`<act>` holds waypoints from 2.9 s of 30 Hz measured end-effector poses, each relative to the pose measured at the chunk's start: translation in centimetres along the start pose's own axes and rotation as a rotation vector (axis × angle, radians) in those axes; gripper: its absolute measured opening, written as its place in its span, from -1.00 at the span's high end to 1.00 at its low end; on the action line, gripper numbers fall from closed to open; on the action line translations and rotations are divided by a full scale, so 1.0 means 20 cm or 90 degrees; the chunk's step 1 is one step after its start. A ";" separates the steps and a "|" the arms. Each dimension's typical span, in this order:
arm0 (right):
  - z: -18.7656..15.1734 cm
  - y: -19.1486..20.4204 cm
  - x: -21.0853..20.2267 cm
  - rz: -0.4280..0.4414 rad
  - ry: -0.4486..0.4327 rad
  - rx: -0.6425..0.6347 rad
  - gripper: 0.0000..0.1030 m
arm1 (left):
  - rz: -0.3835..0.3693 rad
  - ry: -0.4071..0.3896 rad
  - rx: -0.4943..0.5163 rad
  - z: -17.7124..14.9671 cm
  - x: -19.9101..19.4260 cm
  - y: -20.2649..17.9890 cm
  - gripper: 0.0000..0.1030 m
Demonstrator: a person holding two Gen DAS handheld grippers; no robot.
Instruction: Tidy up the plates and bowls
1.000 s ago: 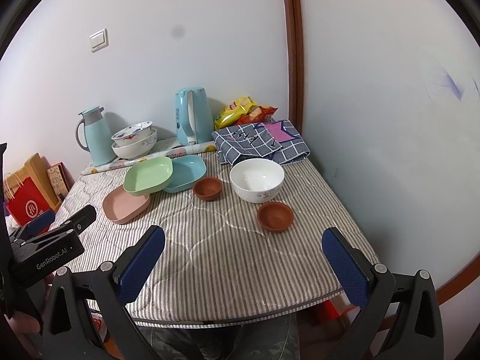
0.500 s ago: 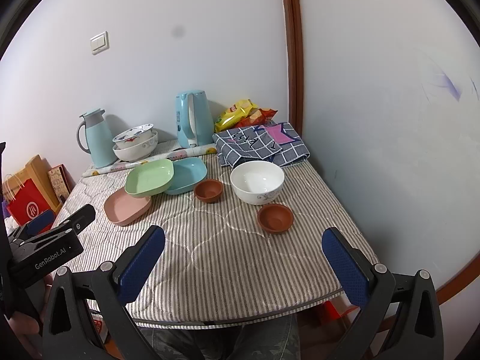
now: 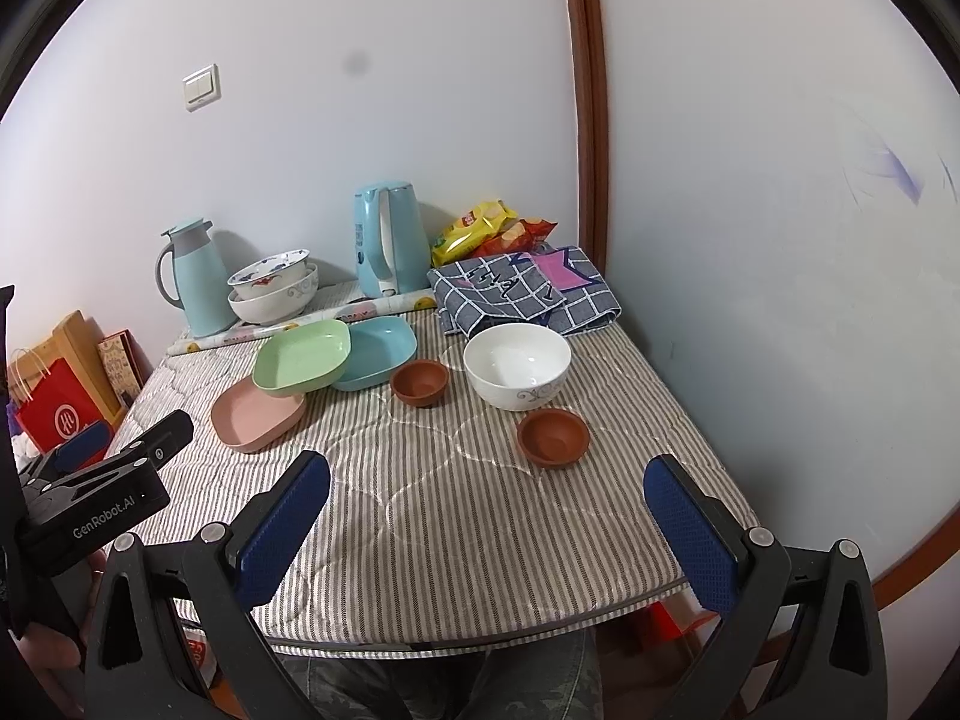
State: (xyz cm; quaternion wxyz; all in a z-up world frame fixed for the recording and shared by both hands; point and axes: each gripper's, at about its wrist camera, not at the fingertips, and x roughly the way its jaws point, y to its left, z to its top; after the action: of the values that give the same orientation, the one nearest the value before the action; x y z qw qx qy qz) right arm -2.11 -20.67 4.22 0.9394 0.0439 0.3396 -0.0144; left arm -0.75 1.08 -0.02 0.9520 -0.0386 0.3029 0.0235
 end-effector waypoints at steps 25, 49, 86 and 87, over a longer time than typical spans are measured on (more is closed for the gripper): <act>-0.01 -0.02 0.00 0.000 -0.003 0.006 -1.00 | -0.003 0.002 -0.005 0.01 -0.01 -0.01 -1.00; 0.12 0.09 0.33 0.035 0.034 -0.020 -1.00 | 0.027 0.038 -0.021 0.19 0.31 0.07 -1.00; 0.44 0.65 1.51 0.119 0.206 -0.050 -0.38 | 0.050 0.169 -0.046 0.46 1.39 0.47 -0.44; 0.43 0.66 1.53 0.118 0.208 -0.050 -0.35 | 0.047 0.176 -0.048 0.46 1.43 0.47 -0.42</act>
State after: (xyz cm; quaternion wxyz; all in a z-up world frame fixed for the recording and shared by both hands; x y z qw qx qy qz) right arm 27.66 -8.28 -7.72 0.8700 0.0400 0.4825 0.0930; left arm 27.24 11.85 -9.64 0.8974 -0.0665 0.4315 0.0640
